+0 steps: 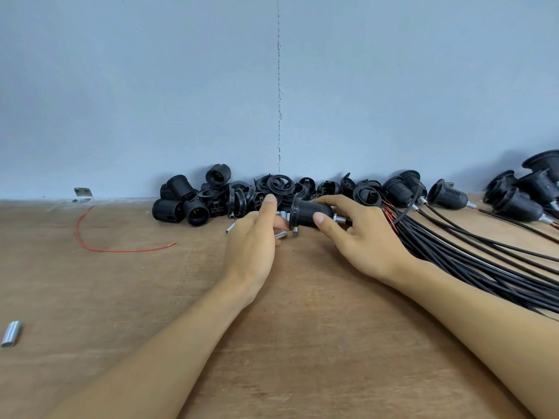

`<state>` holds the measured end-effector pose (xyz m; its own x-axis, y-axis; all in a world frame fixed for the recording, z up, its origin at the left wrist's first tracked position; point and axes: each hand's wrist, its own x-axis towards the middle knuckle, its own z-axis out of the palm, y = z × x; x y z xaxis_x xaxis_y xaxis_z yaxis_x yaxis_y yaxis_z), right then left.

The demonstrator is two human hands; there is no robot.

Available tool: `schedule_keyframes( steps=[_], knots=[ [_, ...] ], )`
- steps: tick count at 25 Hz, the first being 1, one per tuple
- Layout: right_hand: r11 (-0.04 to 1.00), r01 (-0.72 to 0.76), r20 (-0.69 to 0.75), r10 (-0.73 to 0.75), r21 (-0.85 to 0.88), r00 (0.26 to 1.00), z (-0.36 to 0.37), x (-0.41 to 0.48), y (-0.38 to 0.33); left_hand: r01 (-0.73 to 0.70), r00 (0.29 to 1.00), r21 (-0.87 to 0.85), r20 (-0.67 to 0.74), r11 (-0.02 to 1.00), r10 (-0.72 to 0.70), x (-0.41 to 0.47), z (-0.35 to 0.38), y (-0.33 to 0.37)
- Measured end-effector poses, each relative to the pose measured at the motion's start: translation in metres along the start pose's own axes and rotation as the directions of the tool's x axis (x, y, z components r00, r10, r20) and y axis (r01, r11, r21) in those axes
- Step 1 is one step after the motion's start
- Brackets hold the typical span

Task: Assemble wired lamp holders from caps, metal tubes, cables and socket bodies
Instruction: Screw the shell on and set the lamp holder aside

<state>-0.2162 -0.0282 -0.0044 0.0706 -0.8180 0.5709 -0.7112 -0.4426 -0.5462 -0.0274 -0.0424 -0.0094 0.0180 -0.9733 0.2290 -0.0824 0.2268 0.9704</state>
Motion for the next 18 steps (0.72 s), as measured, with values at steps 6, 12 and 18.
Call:
schedule_keyframes(
  steps=[6, 12, 18],
  knots=[
    [0.999, 0.023, 0.056, -0.020, -0.045, 0.998, 0.0008, -0.0009, 0.0007, 0.008, 0.998, 0.056, 0.066, 0.998, -0.012, -0.0053, 0.0005, 0.0037],
    [0.999, 0.028, 0.054, -0.026, -0.035, 0.998, 0.0012, -0.0003, 0.0012, -0.010, 0.994, 0.007, 0.107, 1.000, 0.009, -0.0021, 0.0005, 0.0002],
    [0.994, 0.080, 0.103, -0.072, -0.077, 0.992, 0.0009, -0.0021, -0.0024, 0.058, 0.997, -0.055, 0.051, 0.997, -0.055, 0.0010, -0.0034, -0.0015]
  ],
)
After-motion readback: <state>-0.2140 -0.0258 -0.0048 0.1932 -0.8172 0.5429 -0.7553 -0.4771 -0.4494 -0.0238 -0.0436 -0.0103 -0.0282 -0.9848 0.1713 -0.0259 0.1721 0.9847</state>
